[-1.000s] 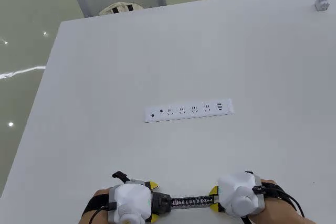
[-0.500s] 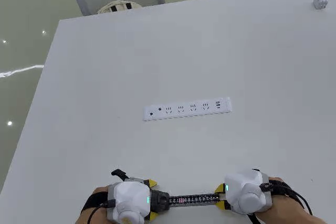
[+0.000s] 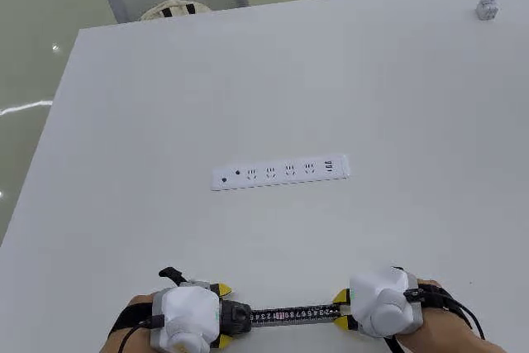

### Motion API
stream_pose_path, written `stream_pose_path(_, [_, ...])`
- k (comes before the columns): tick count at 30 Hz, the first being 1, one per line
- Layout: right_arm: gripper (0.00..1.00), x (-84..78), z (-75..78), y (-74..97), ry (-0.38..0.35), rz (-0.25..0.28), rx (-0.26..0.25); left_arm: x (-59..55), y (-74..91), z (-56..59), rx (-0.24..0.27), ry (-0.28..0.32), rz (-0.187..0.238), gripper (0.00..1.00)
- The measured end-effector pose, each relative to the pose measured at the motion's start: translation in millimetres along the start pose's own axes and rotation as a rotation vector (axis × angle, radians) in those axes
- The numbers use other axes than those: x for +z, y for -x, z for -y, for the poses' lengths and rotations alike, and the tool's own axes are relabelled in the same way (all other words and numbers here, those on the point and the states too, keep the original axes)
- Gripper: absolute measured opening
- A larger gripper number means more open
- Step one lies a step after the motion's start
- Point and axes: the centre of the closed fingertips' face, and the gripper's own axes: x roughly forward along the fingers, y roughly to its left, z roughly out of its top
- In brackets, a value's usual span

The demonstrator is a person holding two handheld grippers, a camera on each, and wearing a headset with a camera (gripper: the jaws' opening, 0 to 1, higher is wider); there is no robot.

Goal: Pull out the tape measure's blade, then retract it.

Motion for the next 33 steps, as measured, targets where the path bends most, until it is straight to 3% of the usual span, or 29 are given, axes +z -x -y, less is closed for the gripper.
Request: stream_pose_path(33, [0.09,-37.1,7.0,23.8,-0.033,-0.026,-0.02,0.0,-0.3,-0.2,-0.004,0.001,-0.003,0.4])
